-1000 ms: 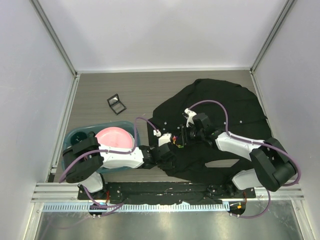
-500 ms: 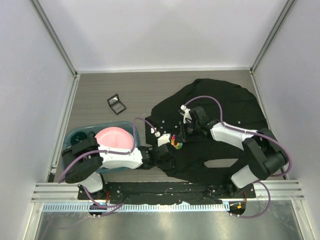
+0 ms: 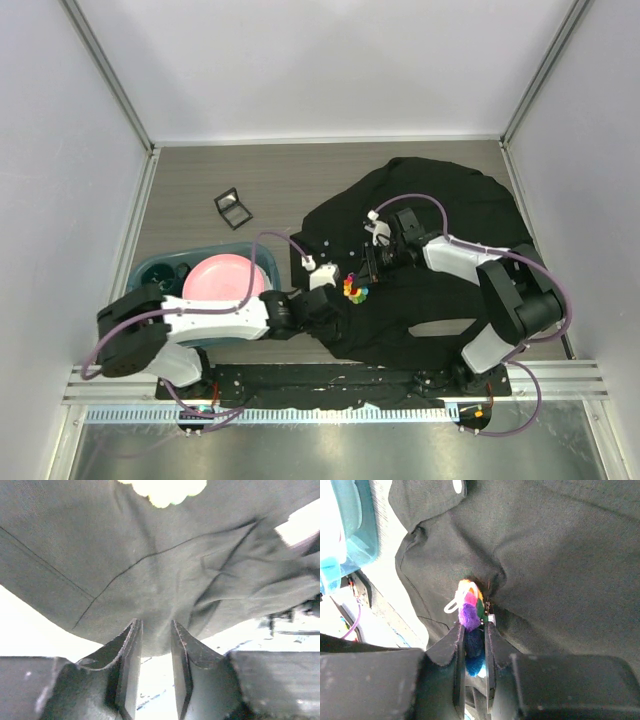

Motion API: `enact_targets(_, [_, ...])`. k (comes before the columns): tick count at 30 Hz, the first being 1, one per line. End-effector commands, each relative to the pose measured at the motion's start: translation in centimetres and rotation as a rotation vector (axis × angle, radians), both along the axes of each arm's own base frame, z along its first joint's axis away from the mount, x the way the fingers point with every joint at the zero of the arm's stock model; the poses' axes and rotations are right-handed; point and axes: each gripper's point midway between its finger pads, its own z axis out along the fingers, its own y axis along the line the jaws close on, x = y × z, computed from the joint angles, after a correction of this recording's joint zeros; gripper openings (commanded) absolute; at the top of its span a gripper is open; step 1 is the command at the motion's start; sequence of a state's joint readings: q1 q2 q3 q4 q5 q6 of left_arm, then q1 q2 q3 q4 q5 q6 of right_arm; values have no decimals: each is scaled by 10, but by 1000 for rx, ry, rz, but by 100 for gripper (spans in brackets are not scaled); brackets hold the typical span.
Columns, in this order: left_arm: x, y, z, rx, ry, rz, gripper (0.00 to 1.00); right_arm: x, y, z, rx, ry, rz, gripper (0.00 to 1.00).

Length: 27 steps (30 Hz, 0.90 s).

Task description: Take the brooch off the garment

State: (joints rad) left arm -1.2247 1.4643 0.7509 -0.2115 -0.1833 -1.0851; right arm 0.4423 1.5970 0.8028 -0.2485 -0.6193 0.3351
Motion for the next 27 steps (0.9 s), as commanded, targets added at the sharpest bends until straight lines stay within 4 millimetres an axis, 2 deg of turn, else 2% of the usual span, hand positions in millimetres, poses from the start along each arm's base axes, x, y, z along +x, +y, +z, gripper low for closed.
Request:
enact_targets(1, [39, 6, 68, -80, -150, 49, 34, 5, 8, 11, 50, -2, 26, 1])
enact_targets(2, [55, 14, 71, -84, -151, 97, 32, 5, 8, 10, 48, 0, 27, 1])
enact_targets(6, [90, 25, 71, -78, -168, 154, 23, 4, 8, 9, 51, 2, 25, 1])
enact_targets(7, [94, 22, 64, -72, -156, 147, 20, 4, 8, 10, 52, 1, 24, 1])
enact_targets(9, [108, 22, 62, -58, -171, 149, 15, 4, 8, 11, 54, 1, 24, 1])
enact_targets(10, [114, 20, 52, -27, -175, 153, 13, 4, 9, 12, 59, 1, 25, 1])
enact_targets(12, [125, 16, 48, -13, -200, 148, 12, 3, 9, 13, 63, 4, 23, 1])
enact_targets(13, [129, 17, 35, 15, -192, 153, 11, 2, 9, 14, 66, 8, 21, 1])
enact_targets(14, [135, 17, 31, 31, -199, 161, 10, 1, 10, 14, 70, 13, 21, 1])
enact_targets(16, [141, 19, 21, 66, -198, 161, 8, -2, 10, 14, 77, 30, 21, 1])
enact_targets(17, [145, 20, 8, 93, -180, 165, 7, -4, 11, 15, 86, 40, 23, 1])
enact_targets(20, [146, 25, -16, 156, -150, 175, 4, -9, 10, 9, 86, 83, 19, 1])
enact_targets(23, [145, 33, -27, 182, -148, 201, 3, -16, 12, 3, 97, 132, 26, 1])
enact_targets(27, [143, 45, -31, 210, -153, 223, 3, -23, 14, 1, 112, 181, 27, 1])
